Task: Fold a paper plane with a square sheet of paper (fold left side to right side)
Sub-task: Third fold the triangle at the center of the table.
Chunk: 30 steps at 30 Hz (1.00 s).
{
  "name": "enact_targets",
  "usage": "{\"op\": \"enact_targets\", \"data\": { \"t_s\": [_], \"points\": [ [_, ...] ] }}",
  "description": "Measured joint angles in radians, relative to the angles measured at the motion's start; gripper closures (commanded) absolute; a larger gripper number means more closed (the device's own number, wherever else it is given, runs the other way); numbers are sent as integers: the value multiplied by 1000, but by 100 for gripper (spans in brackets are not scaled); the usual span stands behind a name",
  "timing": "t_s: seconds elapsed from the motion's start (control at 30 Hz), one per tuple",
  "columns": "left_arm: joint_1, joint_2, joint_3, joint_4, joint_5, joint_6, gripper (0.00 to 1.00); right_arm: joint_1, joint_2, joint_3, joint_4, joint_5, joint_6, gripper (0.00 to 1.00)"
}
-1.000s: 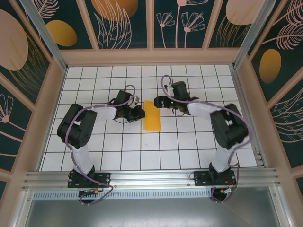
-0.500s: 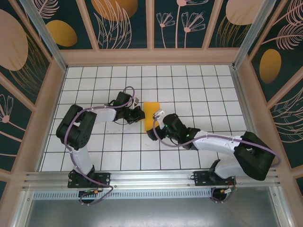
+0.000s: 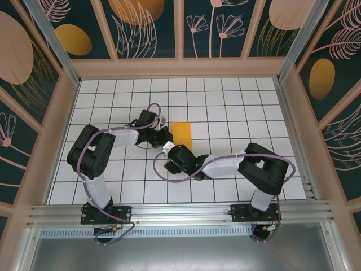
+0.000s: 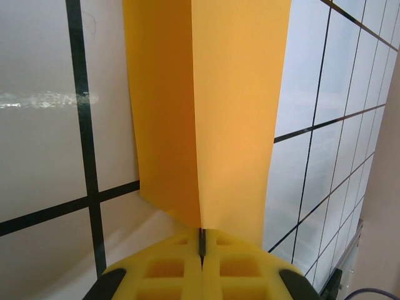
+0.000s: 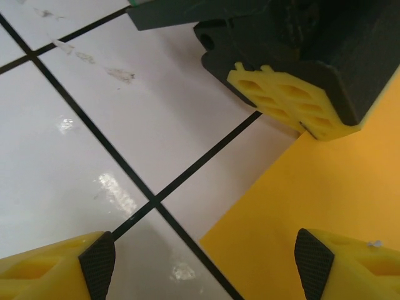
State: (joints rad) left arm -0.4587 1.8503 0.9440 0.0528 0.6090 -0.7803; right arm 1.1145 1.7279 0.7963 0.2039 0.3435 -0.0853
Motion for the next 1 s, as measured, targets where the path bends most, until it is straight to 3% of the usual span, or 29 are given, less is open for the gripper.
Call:
{"op": "enact_targets", "data": {
  "t_s": [0.33, 0.57, 0.8, 0.93, 1.0],
  "points": [
    [0, 0, 0, 0, 0, 1, 96, -8, 12, 2, 2, 34, -19, 61],
    [0, 0, 0, -6, -2, 14, 90, -13, 11, 2, -2, 26, -39, 100],
    [21, -48, 5, -96, -18, 92, 59, -29, -1, 2, -6, -19, -39, 100],
    [66, -98, 50, -164, -24, 147, 55, -39, -5, 2, -6, -49, -35, 100],
    [82, -112, 77, -189, -27, 174, 60, -43, -5, 2, -6, -61, -32, 100]
  ]
}}
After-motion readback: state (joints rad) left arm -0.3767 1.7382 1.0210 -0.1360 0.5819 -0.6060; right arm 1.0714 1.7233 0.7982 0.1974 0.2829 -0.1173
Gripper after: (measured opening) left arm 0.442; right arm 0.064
